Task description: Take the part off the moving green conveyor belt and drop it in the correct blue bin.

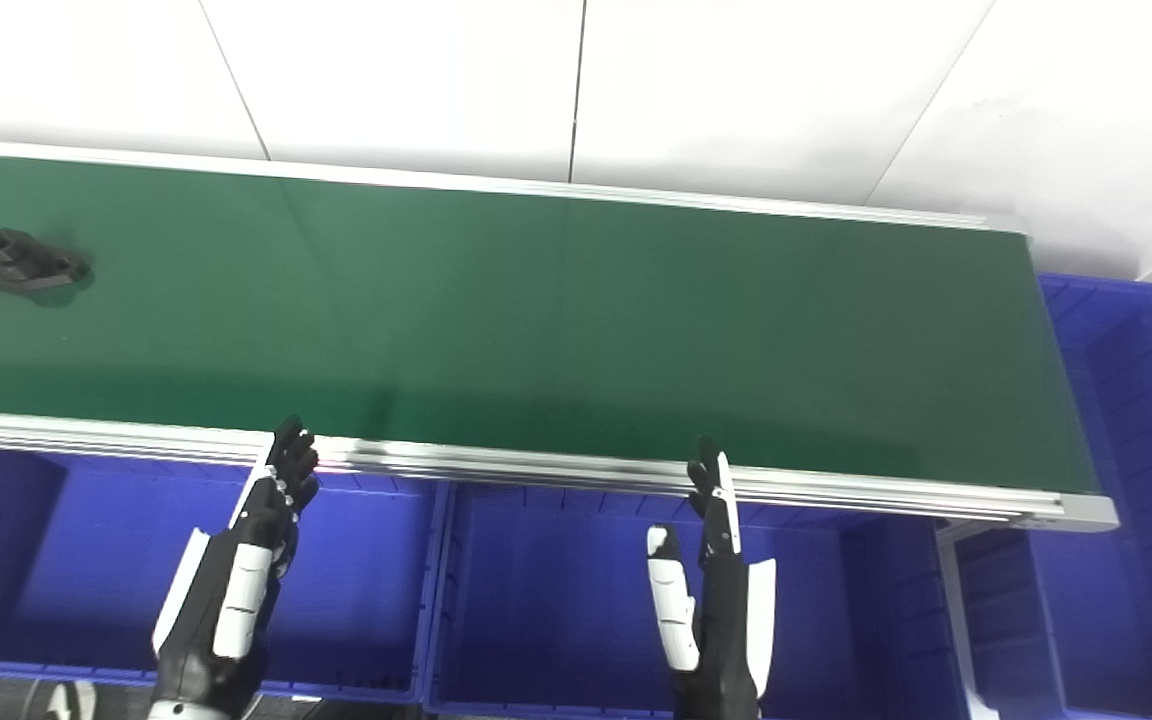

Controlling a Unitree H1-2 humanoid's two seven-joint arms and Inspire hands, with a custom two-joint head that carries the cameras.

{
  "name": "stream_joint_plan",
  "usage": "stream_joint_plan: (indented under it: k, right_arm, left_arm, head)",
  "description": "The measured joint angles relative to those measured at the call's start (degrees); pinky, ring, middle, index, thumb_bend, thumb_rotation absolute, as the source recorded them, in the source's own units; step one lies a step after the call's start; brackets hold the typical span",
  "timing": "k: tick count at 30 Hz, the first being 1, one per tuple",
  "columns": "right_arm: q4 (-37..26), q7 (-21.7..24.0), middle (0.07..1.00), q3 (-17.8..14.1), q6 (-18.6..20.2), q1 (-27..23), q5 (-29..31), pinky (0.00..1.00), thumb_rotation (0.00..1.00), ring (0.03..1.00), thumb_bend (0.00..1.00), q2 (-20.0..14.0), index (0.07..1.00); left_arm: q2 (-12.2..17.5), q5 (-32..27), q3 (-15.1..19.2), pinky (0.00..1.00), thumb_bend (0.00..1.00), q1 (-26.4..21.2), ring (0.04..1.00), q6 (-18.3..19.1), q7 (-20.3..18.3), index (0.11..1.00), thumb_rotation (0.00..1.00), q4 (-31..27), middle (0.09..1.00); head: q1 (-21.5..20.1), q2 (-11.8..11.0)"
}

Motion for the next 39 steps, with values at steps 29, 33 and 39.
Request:
stream_joint_plan:
  k: [29, 33, 39]
  right_arm:
    - [1.01, 3.03, 1.000, -0.23, -0.12, -0.09, 4.75, 0.99, 1.00, 0.990, 0.59, -0.07, 1.000]
    - [1.63, 3.78, 1.000, -0.67, -1.63, -0.12, 6.71, 1.00, 1.00, 1.000, 0.60, 0.05, 1.000]
    - [2.80, 6.05, 1.000, -1.06, -3.98, -0.16, 8.86, 1.00, 1.00, 1.000, 0.57, 0.11, 1.000]
  left_arm:
    - [-5.19, 7.02, -3.65, 0.96, 0.44, -0.65, 0.922, -6.50, 1.92, 0.977, 1.00, 6.29, 0.954]
    - [-6.30, 9.96, -3.85, 0.88, 0.46, -0.88, 0.905, -7.97, 3.18, 0.956, 1.00, 8.77, 0.939]
    - [-6.43, 10.37, -3.86, 0.87, 0.52, -1.10, 0.901, -11.39, 4.25, 0.959, 0.97, 11.51, 0.941]
  head:
    - [16.96, -5.10]
    - [19.25, -7.12]
    - [23.11, -12.38]
